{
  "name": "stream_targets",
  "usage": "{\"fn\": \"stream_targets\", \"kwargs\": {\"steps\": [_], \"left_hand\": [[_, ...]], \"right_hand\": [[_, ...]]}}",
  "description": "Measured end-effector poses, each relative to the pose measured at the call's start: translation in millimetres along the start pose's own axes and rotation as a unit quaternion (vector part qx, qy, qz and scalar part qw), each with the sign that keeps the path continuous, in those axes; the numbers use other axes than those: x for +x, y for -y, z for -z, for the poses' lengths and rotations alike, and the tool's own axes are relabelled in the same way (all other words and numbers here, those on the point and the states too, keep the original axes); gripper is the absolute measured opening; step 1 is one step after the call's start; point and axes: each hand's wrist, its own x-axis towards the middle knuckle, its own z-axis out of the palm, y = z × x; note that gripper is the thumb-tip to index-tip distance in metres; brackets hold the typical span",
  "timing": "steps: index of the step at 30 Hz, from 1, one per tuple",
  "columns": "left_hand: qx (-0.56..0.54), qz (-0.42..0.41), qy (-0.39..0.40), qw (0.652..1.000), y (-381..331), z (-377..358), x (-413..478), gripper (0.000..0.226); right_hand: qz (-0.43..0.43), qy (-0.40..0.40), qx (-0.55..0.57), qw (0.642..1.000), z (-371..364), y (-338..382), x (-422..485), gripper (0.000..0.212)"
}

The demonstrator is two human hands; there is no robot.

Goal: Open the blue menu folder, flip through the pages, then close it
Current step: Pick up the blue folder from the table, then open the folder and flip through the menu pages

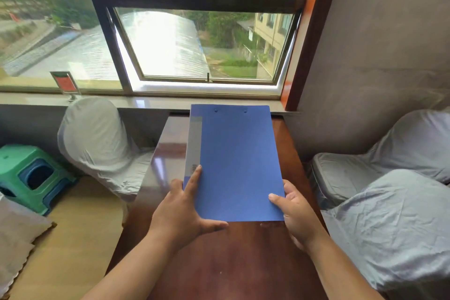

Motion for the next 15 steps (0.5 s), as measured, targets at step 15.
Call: {"fn": "stream_targets", "kwargs": {"steps": [15], "left_hand": [[-0.026,-0.085,-0.097,0.991,2.3,14.1,-1.4,0.121]], "right_hand": [[0.026,0.011,0.116,0.993,-6.0,19.0,15.3,0.039]]}}
